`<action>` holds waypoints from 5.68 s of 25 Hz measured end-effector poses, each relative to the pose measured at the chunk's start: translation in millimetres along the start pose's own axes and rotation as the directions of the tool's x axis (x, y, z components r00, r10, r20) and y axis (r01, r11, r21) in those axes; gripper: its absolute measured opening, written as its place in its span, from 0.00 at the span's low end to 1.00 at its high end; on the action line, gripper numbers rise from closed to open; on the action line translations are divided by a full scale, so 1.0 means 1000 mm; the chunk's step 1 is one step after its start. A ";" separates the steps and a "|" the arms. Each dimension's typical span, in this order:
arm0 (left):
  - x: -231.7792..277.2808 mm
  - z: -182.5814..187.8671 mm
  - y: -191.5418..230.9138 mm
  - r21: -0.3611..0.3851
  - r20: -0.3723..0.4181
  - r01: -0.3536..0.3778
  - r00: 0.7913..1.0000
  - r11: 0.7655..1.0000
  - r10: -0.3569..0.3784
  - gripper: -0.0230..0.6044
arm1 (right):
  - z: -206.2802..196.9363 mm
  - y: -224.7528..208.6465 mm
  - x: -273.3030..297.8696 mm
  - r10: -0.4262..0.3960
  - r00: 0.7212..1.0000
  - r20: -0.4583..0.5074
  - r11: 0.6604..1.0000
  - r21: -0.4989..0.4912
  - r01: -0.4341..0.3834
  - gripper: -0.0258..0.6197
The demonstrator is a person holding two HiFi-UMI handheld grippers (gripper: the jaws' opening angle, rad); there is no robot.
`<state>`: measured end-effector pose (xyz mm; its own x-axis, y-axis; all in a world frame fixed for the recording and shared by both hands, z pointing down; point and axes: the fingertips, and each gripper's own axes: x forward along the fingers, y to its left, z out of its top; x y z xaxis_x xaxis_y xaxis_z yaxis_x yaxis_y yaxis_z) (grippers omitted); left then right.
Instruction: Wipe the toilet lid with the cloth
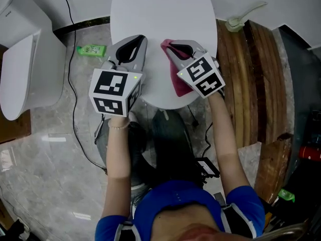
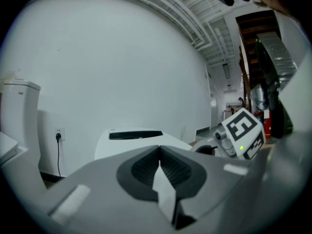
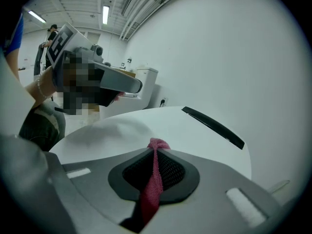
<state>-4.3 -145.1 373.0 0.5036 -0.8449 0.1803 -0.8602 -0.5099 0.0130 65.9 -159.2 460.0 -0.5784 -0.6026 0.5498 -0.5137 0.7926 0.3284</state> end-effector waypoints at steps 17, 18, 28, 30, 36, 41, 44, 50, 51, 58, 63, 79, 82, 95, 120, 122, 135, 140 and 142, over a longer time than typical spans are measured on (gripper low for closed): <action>-0.003 0.006 0.005 -0.009 0.025 0.019 1.000 1.000 -0.019 0.04 | 0.013 -0.027 0.028 -0.024 1.000 -0.011 1.000 0.019 0.025 0.06; -0.004 0.006 0.005 -0.009 0.025 0.020 0.999 1.000 -0.020 0.04 | 0.014 -0.028 0.028 -0.026 1.000 -0.012 0.999 0.020 0.026 0.06; -0.003 0.002 0.011 -0.019 0.027 0.036 0.999 0.999 -0.035 0.04 | 0.017 -0.028 0.031 -0.032 0.999 -0.012 0.999 0.019 0.032 0.06; 0.002 0.000 0.013 -0.026 0.025 0.045 0.999 0.999 -0.044 0.04 | 0.018 -0.028 0.030 -0.031 0.999 -0.011 0.999 0.019 0.031 0.06; 0.030 -0.013 0.032 -0.056 0.004 0.064 0.998 0.996 -0.064 0.04 | 0.019 -0.031 0.034 -0.034 0.999 -0.011 0.999 0.015 0.034 0.06; 0.051 -0.010 0.043 -0.110 0.009 0.089 0.996 0.990 -0.089 0.04 | 0.018 -0.032 0.037 -0.032 0.999 -0.012 0.999 0.016 0.033 0.06; 0.048 -0.009 0.034 -0.075 -0.014 0.091 0.996 0.993 -0.092 0.04 | 0.017 -0.033 0.037 -0.023 0.999 -0.023 1.000 -0.004 0.023 0.06; 0.049 -0.010 0.034 -0.067 -0.144 -0.024 0.989 0.997 0.014 0.04 | 0.019 -0.036 0.039 -0.047 0.999 -0.011 0.999 -0.012 0.047 0.06; 0.044 -0.002 0.037 -0.050 -0.148 -0.061 0.988 0.997 0.053 0.04 | 0.020 -0.036 0.038 -0.049 0.999 -0.001 0.999 -0.006 0.049 0.06; -0.008 0.097 0.018 -0.093 -0.161 -0.084 0.985 0.992 0.068 0.04 | 0.090 -0.049 -0.026 -0.092 0.986 0.140 0.981 0.184 0.065 0.06; -0.037 0.190 0.013 -0.107 -0.147 -0.086 0.987 0.991 0.070 0.04 | 0.205 -0.096 -0.112 -0.154 0.954 0.256 0.974 0.204 0.102 0.06; -0.119 0.506 0.003 -0.025 0.119 0.128 0.985 0.991 -0.125 0.04 | 0.489 -0.158 -0.349 -0.282 0.834 0.475 0.949 0.267 0.169 0.07; -0.128 0.527 -0.006 -0.002 0.161 0.171 0.972 0.985 -0.168 0.04 | 0.508 -0.154 -0.369 -0.304 0.801 0.516 0.942 0.289 0.171 0.07; -0.165 0.519 0.001 -0.026 0.151 0.104 0.984 0.994 -0.099 0.04 | 0.519 -0.131 -0.368 -0.318 0.806 0.500 0.926 0.346 0.151 0.07; -0.111 0.545 -0.079 0.079 0.141 -0.024 0.990 0.997 0.013 0.04 | 0.491 -0.184 -0.413 -0.275 0.777 0.566 0.938 0.334 0.088 0.07; -0.111 0.546 -0.085 0.078 0.142 -0.028 0.990 0.997 0.017 0.04 | 0.488 -0.185 -0.418 -0.274 0.776 0.568 0.938 0.336 0.085 0.07; -0.118 0.542 -0.104 0.075 0.142 -0.061 0.989 0.995 0.050 0.04 | 0.475 -0.182 -0.438 -0.272 0.777 0.568 0.937 0.339 0.081 0.07; -0.121 0.540 -0.105 0.068 0.135 -0.074 0.989 0.995 0.064 0.04 | 0.473 -0.179 -0.439 -0.263 0.781 0.566 0.940 0.334 0.074 0.07; -0.121 0.539 -0.106 0.066 0.130 -0.078 0.989 0.995 0.069 0.04 | 0.471 -0.177 -0.440 -0.261 0.784 0.564 0.939 0.336 0.070 0.07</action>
<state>69.6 -75.6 -180.6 0.4497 -0.8917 0.0511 -0.8895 -0.4523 -0.0656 112.6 -78.5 -202.0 -0.6768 -0.7309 -0.0880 -0.7362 0.6709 0.0888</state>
